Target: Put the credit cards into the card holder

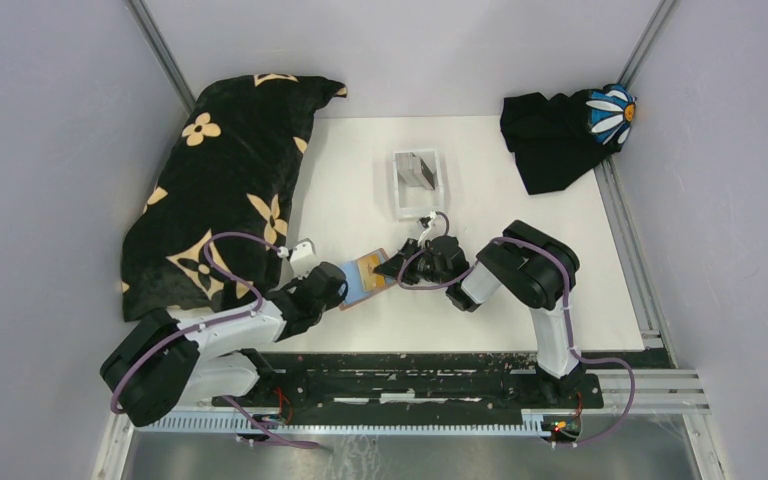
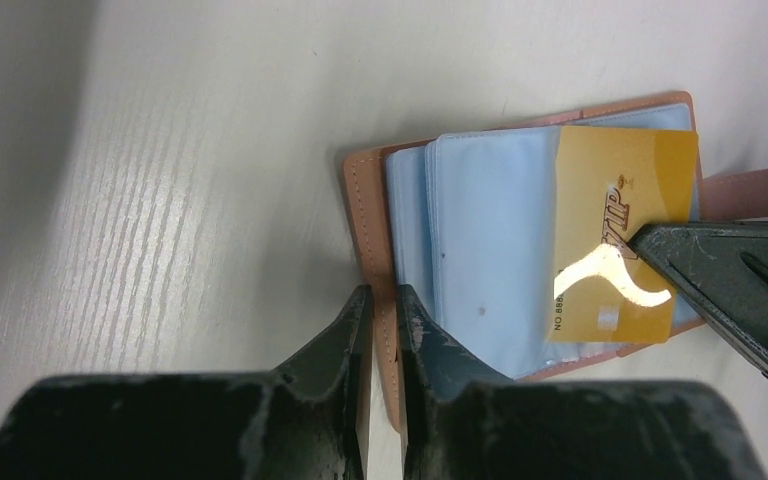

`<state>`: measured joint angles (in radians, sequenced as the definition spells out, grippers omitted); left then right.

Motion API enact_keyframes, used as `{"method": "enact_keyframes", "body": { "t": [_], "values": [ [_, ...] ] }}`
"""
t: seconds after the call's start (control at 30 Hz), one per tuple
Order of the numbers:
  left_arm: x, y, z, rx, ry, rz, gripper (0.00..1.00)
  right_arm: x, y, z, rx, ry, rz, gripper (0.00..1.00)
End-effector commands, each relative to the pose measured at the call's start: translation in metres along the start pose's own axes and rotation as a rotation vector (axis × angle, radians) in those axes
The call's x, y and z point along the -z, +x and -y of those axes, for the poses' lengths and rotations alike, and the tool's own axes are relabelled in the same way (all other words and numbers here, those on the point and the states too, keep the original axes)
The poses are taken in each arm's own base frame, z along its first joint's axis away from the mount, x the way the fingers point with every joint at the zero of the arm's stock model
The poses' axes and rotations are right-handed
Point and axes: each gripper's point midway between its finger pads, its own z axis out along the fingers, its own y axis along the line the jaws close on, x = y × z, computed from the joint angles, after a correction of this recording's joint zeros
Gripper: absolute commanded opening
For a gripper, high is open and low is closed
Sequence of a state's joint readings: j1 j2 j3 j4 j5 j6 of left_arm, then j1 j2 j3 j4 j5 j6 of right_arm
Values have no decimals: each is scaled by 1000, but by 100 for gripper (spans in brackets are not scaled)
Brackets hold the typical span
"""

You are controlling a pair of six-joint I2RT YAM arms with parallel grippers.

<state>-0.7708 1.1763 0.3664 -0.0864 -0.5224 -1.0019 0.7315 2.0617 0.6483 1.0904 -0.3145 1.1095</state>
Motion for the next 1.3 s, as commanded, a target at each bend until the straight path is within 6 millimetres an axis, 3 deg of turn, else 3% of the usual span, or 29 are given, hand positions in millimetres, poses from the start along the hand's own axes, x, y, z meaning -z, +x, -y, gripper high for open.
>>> {"method": "enact_keyframes", "body": {
  "t": [0.0, 1.27],
  "values": [
    [-6, 9, -8, 6, -31, -15, 14, 2, 7, 0, 27, 1, -26, 1],
    [-12, 14, -16, -41, -72, -24, 10, 10, -9, -16, 37, -41, 16, 1]
  ]
}}
